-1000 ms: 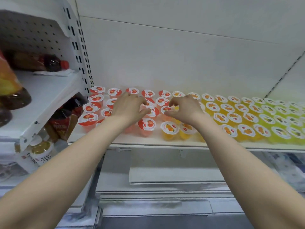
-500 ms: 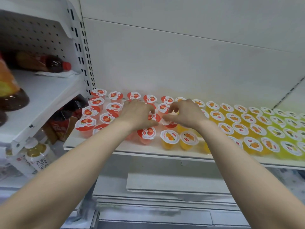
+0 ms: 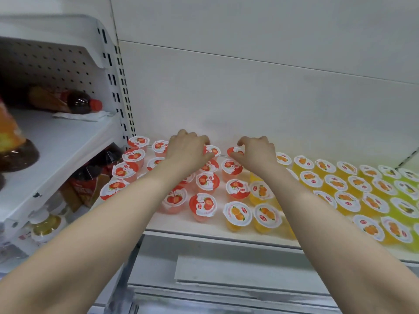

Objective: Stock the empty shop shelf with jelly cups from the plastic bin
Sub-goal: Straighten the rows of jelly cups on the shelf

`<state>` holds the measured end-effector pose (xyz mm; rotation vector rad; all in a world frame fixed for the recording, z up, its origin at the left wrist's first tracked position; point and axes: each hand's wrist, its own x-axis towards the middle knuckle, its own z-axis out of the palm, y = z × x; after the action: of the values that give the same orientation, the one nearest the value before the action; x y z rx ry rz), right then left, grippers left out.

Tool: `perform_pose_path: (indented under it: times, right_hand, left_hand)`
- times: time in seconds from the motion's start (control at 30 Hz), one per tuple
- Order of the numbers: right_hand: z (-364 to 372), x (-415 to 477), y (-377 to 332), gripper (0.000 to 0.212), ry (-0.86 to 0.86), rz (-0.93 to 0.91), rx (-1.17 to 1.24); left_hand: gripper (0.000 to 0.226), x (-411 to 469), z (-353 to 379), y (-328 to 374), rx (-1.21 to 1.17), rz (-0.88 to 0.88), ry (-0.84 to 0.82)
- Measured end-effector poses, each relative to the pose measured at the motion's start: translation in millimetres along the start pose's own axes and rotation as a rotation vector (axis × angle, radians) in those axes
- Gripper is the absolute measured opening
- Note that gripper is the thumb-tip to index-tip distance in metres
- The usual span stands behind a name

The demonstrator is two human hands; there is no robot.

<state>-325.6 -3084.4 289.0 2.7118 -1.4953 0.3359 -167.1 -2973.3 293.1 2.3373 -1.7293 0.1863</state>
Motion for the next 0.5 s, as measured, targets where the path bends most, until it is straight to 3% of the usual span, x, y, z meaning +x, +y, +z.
perform_pose_path:
  times: [0.17, 0.3, 0.5]
  right_hand:
    - [10, 17, -3, 0.052, -0.082, 0.028, -0.014]
    - [11, 25, -3, 0.044, -0.080, 0.031, -0.025]
    - [14, 27, -6, 0.041, -0.027, 0.000, -0.017]
  left_hand:
    - [0.051, 33, 12, 8, 0.035, -0.020, -0.084]
    - [0.048, 47, 18, 12, 0.059, -0.015, -0.141]
    - [0.046, 55, 24, 6, 0.039, -0.020, -0.093]
